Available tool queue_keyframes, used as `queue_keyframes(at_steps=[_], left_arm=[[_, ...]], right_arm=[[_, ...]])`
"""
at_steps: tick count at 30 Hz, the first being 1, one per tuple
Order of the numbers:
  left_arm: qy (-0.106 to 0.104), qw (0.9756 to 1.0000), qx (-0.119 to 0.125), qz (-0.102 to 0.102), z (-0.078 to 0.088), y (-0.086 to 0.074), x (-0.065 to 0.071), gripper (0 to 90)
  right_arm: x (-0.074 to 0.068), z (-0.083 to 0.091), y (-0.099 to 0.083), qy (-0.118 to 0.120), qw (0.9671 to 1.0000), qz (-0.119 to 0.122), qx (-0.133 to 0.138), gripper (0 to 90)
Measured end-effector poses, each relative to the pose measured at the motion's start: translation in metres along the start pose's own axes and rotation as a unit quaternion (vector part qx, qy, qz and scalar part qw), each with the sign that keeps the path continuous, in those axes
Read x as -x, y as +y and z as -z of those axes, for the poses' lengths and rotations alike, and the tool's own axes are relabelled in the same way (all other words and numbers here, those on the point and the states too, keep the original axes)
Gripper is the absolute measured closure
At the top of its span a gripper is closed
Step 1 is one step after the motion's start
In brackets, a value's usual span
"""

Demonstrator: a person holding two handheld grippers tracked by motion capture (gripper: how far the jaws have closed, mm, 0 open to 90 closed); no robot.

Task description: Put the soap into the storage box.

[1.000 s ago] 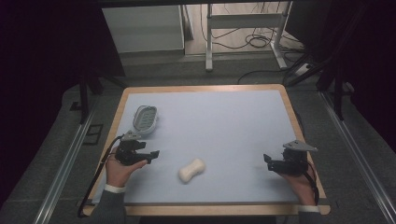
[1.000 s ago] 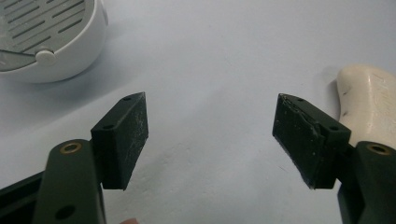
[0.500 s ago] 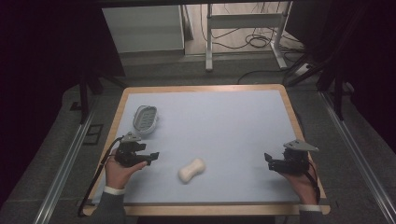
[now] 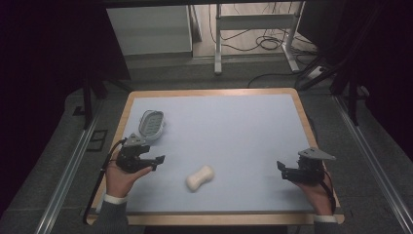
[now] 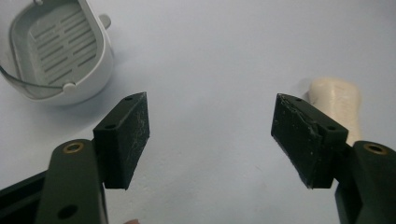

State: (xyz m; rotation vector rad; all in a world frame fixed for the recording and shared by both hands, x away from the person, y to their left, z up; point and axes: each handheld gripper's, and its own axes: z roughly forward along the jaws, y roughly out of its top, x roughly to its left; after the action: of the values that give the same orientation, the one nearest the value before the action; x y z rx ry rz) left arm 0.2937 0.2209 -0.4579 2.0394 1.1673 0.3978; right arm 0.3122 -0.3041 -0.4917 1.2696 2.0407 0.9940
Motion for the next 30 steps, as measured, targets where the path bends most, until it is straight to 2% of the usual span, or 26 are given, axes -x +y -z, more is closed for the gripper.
queue_keyframes(at_steps=[1, 2, 3, 6, 12, 18, 23, 30], left_arm=[[0.000, 1.0000, 0.000, 0.000, 0.000, 0.000, 0.000, 28.0], [-0.003, 0.9999, -0.007, -0.010, 0.003, 0.003, 0.003, 27.9], [-0.003, 0.9999, -0.007, -0.010, 0.003, 0.003, 0.003, 27.8], [-0.001, 0.9995, -0.017, -0.027, 0.010, 0.007, 0.008, 26.7], [-0.004, 0.9993, -0.023, -0.029, 0.010, 0.013, 0.010, 26.6], [-0.014, 0.9985, -0.030, -0.044, 0.006, 0.023, 0.020, 26.2], [-0.020, 0.9963, -0.049, -0.067, -0.002, 0.032, 0.032, 25.9], [-0.027, 0.9940, -0.062, -0.087, -0.009, 0.038, 0.045, 25.3]], right_arm=[[0.000, 0.000, 0.000, 0.000, 1.0000, 0.000, 0.000, 7.8], [0.003, 0.002, 0.000, -0.001, 1.0000, -0.004, 0.003, 7.8], [0.003, 0.002, 0.000, -0.001, 1.0000, -0.004, 0.003, 7.8], [0.006, 0.005, -0.001, -0.007, 0.9999, -0.009, 0.004, 7.8], [0.008, 0.006, -0.001, -0.010, 0.9999, -0.009, 0.004, 7.8], [0.009, 0.006, -0.003, -0.014, 0.9999, -0.006, 0.002, 7.8], [0.009, 0.009, -0.003, -0.014, 0.9999, -0.005, 0.007, 7.8], [0.010, 0.009, -0.003, -0.016, 0.9998, -0.004, 0.007, 7.8]])
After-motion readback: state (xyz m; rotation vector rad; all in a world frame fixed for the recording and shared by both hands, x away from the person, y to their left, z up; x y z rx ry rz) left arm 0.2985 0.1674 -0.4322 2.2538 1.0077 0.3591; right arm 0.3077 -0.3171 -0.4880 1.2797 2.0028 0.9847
